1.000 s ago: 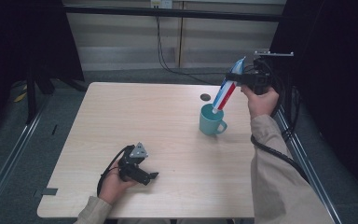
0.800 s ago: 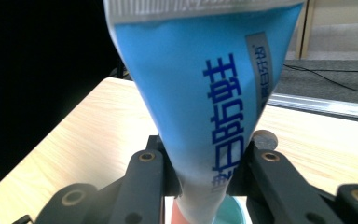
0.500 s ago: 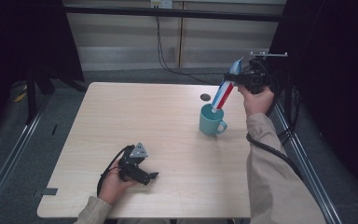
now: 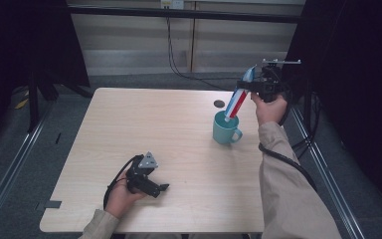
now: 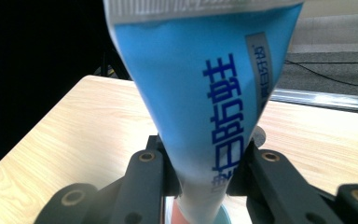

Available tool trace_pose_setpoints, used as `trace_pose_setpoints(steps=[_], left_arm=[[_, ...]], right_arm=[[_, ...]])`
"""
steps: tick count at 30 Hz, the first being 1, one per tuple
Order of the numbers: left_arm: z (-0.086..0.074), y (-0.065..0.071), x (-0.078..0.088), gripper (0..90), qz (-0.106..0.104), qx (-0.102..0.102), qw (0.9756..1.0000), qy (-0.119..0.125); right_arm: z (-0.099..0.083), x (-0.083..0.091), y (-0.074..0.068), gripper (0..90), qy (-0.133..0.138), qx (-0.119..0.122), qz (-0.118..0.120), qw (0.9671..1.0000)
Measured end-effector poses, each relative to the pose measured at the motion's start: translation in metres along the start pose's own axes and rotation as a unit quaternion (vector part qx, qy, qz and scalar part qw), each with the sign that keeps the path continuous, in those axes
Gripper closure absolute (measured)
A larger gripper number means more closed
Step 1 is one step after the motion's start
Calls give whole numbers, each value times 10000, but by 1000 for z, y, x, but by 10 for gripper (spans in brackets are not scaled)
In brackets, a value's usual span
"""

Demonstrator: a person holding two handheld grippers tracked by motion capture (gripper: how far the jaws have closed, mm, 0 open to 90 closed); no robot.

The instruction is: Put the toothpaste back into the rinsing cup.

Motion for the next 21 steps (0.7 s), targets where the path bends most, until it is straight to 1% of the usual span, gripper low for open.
trace_pose_setpoints(steps=[3, 7, 8, 9, 17, 21], left_arm=[[0, 0, 0, 12, 2, 5, 10000, 3], [0, 0, 0, 12, 0, 2, 10000, 1], [0, 0, 0, 12, 0, 1, 10000, 0], [0, 0, 0, 11, 2, 4, 10000, 3], [0, 0, 0, 11, 2, 1, 10000, 2], [0, 0, 0, 11, 26, 3, 10000, -6]], right_arm=[[-3, -4, 0, 731, -48, 5, -42, 10000], [-6, -7, 0, 731, -98, -14, -46, 9999], [-8, -8, 0, 731, -104, 21, -32, 9999], [-11, -9, 0, 731, -138, -3, -23, 9999], [-19, -11, 2, 730, -180, 3, -54, 9998], [-25, -13, 2, 730, -223, 6, -108, 9997]])
Point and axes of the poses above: each handheld gripper's, and its own axes: x roughly backward along the jaws, z roughly out of its top, y roughly to its right, the point moved 3 cm from there along -x, roughly forward along the jaws, and after that the axes turned 15 degrees about z, right-handed, at the moved point
